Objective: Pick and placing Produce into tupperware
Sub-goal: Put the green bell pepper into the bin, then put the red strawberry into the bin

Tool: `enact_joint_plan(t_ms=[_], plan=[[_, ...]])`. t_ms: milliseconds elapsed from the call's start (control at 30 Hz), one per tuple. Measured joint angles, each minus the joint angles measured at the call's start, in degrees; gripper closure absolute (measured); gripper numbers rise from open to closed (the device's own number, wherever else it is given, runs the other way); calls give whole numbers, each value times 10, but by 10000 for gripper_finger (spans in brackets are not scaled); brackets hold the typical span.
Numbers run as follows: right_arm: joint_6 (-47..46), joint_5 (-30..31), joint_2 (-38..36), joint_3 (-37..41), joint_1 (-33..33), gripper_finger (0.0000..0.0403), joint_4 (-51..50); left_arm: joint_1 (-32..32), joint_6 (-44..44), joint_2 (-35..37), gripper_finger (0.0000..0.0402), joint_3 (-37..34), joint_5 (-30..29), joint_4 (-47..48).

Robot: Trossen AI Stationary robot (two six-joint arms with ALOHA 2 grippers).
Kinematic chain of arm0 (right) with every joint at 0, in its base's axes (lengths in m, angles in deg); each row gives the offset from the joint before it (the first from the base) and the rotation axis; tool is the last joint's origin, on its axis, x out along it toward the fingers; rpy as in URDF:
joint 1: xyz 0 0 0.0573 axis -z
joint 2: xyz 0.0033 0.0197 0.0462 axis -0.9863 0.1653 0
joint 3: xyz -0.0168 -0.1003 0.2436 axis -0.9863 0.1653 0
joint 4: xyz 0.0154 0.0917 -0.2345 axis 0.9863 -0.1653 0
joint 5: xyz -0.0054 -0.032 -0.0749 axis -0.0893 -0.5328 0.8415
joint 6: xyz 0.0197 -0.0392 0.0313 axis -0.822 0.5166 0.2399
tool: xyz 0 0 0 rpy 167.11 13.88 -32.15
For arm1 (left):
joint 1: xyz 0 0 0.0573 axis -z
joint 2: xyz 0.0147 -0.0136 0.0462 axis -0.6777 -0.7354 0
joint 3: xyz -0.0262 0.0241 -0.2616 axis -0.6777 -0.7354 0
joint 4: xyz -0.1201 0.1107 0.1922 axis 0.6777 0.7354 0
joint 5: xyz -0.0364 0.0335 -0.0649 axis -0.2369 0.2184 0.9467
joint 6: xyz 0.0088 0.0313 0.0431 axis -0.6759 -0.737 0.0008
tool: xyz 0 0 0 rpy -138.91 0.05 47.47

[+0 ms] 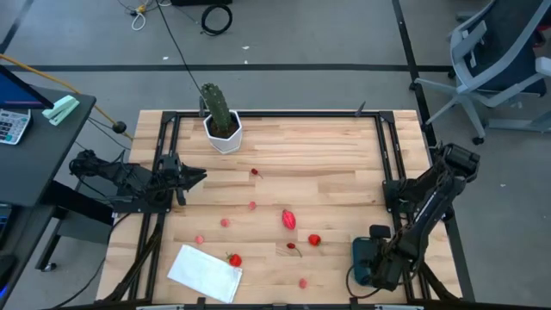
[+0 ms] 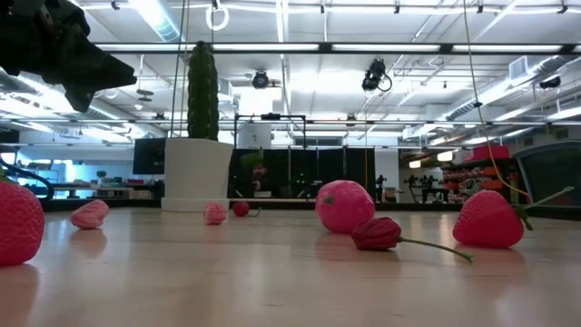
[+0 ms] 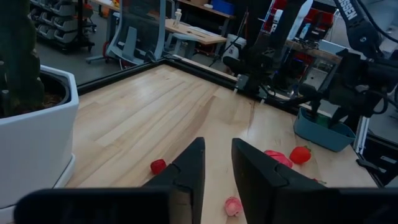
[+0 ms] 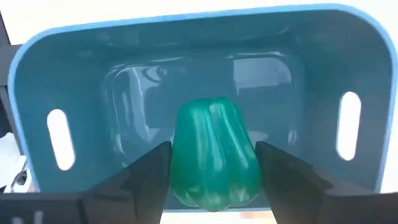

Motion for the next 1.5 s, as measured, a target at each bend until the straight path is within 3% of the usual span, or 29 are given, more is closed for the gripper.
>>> enact_joint_plan(t_ms=[333, 567, 767, 967, 1267, 1333, 1500], plan=[[2, 0, 1, 0, 0, 127, 2, 0, 0, 0, 318, 0, 0, 0], [2, -2, -2, 0, 9, 124, 1, 0, 0, 0, 318, 0, 0, 0], [12, 2, -54, 0, 39, 126, -1, 0, 0, 0, 311, 0, 0, 0], [34, 128, -125, 0, 64, 127, 2, 0, 0, 0, 314, 0, 0, 0], [183, 370, -188, 0, 87, 127, 6, 0, -15, 0, 314, 0, 0, 0], [219, 399, -192, 0, 107, 127, 6, 0, -20, 0, 311, 0, -1, 0], [268, 404, -189, 0, 171, 127, 7, -1, 3, -1, 313, 0, -11, -7]])
